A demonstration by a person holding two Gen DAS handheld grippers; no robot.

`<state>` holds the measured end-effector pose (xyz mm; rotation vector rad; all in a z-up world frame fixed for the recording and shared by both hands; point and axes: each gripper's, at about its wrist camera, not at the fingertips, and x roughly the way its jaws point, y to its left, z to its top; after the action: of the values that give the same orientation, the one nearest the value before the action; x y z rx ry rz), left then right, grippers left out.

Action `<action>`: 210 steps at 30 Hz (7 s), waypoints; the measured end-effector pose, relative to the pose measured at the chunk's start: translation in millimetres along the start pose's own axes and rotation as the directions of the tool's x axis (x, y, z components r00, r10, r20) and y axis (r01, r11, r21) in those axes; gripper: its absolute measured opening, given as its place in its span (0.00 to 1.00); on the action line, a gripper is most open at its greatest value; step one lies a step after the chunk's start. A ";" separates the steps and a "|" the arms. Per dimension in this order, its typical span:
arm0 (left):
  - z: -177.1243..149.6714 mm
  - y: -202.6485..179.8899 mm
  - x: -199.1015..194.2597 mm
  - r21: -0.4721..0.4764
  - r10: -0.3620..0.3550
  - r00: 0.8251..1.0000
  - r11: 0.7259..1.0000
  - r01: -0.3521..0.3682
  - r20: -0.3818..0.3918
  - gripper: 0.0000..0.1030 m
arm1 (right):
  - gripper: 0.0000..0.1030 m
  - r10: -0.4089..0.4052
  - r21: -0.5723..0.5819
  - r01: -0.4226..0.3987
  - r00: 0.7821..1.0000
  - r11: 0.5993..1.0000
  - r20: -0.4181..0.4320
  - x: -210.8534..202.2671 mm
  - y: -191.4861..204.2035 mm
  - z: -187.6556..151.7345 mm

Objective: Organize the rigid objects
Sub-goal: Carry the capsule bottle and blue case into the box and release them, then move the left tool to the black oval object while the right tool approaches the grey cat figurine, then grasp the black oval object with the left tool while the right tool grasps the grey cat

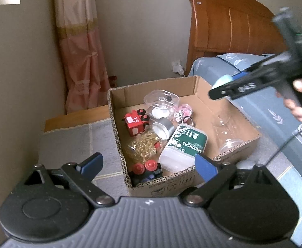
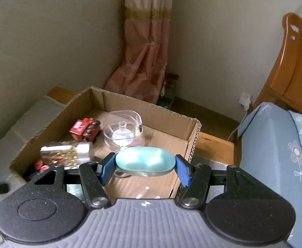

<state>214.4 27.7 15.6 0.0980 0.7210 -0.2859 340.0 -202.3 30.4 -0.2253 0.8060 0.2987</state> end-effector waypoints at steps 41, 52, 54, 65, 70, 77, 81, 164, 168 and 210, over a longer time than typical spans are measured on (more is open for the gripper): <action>-37.8 -8.4 -43.3 -0.055 0.038 0.999 0.998 -0.038 0.003 0.99 | 1.00 -0.089 0.124 0.081 0.994 0.989 0.065 -66.5 22.3 -54.9; -68.6 -18.7 -37.8 -0.085 0.113 0.994 0.990 -0.113 -0.006 0.99 | 1.00 -0.168 0.232 0.149 0.984 0.961 0.061 -59.8 29.4 -129.7; -74.3 -19.5 -36.1 -0.102 0.109 0.994 0.989 -0.111 -0.019 0.99 | 1.00 -0.173 0.235 0.161 0.984 0.959 0.034 -51.5 30.6 -136.5; -89.6 -20.1 -40.4 -0.140 0.106 0.994 0.984 -0.110 -0.033 0.99 | 1.00 -0.173 0.307 0.156 0.985 0.939 0.028 -35.8 27.2 -159.8; -88.8 -20.6 -40.7 -0.139 0.099 0.995 0.985 -0.101 -0.025 0.99 | 1.00 -0.146 0.330 0.132 0.989 0.935 0.019 -48.6 27.9 -178.8; -90.6 -23.7 -40.2 -0.125 0.088 0.996 0.988 -0.090 -0.022 0.99 | 1.00 -0.103 0.295 0.096 0.995 0.951 0.010 -68.6 46.9 -204.1; -90.5 -22.8 -36.4 -0.124 0.088 0.996 0.988 -0.092 -0.030 0.99 | 1.00 -0.069 0.246 0.067 0.998 0.967 -0.003 -61.3 71.2 -210.2; -82.8 -45.4 63.4 -0.119 0.109 0.986 0.985 -0.124 -0.125 0.95 | 1.00 -0.101 0.185 0.093 0.994 0.978 0.034 -21.3 66.4 -203.3; -82.6 -47.3 64.0 -0.121 0.119 0.985 0.983 -0.135 -0.128 0.95 | 1.00 -0.096 0.181 0.090 0.995 0.979 0.027 -21.0 66.1 -202.4; -77.5 -52.7 57.5 -0.035 0.068 0.986 0.997 -0.074 -0.151 0.87 | 0.76 -0.025 0.103 0.025 1.000 0.994 0.000 -39.7 73.1 -186.2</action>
<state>190.8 -21.2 -80.0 0.1069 0.8704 -0.1965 163.5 -198.6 -71.7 -0.1387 0.8138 0.2329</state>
